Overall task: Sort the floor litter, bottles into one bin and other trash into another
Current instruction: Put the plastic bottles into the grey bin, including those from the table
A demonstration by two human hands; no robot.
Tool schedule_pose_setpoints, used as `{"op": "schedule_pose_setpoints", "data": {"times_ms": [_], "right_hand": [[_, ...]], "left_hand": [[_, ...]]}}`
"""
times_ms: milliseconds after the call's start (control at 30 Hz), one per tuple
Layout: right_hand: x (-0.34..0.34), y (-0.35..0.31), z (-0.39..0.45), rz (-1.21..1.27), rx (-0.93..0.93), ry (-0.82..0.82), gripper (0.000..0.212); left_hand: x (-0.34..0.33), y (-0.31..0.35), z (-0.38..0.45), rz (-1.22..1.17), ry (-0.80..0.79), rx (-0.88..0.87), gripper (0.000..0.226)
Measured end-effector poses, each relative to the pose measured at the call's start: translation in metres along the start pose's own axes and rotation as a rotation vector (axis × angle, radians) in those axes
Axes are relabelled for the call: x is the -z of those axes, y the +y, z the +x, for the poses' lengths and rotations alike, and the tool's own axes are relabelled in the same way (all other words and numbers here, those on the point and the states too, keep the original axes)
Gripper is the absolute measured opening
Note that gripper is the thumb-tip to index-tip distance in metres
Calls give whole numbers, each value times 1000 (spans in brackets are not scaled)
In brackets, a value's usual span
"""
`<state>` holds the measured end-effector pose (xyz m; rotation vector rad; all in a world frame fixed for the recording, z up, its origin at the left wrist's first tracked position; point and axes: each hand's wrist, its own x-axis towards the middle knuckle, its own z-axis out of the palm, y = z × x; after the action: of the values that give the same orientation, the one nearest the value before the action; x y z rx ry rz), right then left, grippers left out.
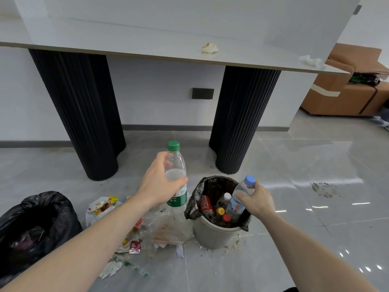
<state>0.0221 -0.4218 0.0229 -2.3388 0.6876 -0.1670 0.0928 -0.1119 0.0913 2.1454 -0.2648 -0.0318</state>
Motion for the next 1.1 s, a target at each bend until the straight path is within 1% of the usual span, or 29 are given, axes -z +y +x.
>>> {"op": "schedule_pose_setpoints", "data": {"times_ms": [133, 267, 400, 567, 667, 733, 867, 933, 1033, 1100], "right_hand": [[2, 7, 2, 150, -58, 9, 49], [0, 14, 7, 206, -60, -1, 49], [-2, 15, 10, 121, -84, -58, 51], [-3, 12, 12, 12, -84, -82, 47], [3, 12, 11, -39, -62, -53, 41], [7, 16, 11, -86, -60, -41, 41], [6, 24, 11, -248, -75, -138, 43], [2, 25, 12, -282, -83, -179, 49], [-3, 27, 16, -305, -115, -216, 64], [-6, 28, 20, -324, -150, -250, 68]], "left_hand": [[-1, -1, 0, 9, -2, -5, 70], [-1, -2, 0, 11, -5, -6, 70], [-3, -1, 0, 20, -3, -13, 70], [-6, -3, -1, 14, -24, -19, 73], [-5, -4, 0, 11, -29, -14, 73], [-4, -4, -1, 11, -25, -22, 72], [-11, 0, 0, 1, -26, -56, 65], [-19, 8, 6, -17, -44, -96, 66], [-39, 24, 24, -27, -59, -138, 64], [-57, 34, 38, -5, -93, -138, 60]]}}
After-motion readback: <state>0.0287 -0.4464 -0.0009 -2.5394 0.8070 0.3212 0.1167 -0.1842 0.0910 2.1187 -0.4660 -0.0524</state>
